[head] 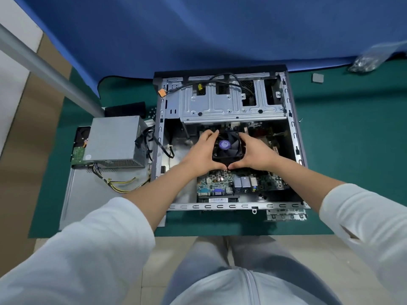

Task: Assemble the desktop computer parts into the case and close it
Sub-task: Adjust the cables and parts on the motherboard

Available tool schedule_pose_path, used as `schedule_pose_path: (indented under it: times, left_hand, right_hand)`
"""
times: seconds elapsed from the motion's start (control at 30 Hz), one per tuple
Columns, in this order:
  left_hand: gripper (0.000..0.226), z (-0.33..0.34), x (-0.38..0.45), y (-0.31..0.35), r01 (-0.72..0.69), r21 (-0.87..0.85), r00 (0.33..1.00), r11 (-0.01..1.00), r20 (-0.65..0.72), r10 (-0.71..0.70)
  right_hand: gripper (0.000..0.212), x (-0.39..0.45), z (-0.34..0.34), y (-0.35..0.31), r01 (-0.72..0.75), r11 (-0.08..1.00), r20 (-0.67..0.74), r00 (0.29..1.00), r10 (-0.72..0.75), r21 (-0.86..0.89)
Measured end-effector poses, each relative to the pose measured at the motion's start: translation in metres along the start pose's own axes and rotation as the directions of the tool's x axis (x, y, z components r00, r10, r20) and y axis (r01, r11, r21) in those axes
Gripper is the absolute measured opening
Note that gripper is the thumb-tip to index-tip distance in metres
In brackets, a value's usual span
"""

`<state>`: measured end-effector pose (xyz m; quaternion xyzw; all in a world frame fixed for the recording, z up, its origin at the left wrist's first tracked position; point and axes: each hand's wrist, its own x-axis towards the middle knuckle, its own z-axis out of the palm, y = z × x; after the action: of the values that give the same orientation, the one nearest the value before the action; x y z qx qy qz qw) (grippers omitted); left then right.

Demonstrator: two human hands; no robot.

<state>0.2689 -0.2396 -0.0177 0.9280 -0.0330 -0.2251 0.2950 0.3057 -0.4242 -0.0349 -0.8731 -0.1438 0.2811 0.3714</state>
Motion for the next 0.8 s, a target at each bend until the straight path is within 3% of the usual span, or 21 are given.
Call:
schedule_pose_path:
  times: [0.2,0.4,0.5,0.67,0.73,0.8]
  left_hand:
    - [0.091,0.023,-0.004,-0.007,0.020,-0.072,0.997,0.997,-0.074,-0.025]
    - [0.093,0.037,-0.014,-0.013,0.274,-0.220,0.937,0.936,-0.158,-0.311]
    - [0.087,0.040,-0.016,-0.017,0.357,-0.336,0.918,0.871,-0.045,-0.394]
    - [0.080,0.052,-0.023,-0.022,0.487,-0.333,0.872,0.808,0.134,-0.470]
    - [0.078,0.054,-0.022,-0.024,0.536,-0.352,0.842,0.767,0.161,-0.515]
    - [0.070,0.054,-0.020,-0.025,0.592,-0.377,0.804,0.713,0.206,-0.558]
  right_hand:
    - [0.089,-0.005,0.016,0.023,-0.016,0.999,-0.031,0.999,0.017,0.047]
    - [0.084,0.012,0.015,0.022,-0.004,0.999,-0.087,0.996,0.007,0.036]
    - [0.085,0.021,0.014,0.022,-0.033,0.999,-0.095,0.995,0.037,0.035]
    - [0.093,0.013,0.016,0.029,-0.151,0.985,-0.031,0.988,0.149,-0.085]
    - [0.094,0.004,0.020,0.026,-0.242,0.965,-0.060,0.970,0.237,-0.097]
    - [0.082,-0.011,0.022,0.024,-0.257,0.948,-0.129,0.963,0.236,-0.186]
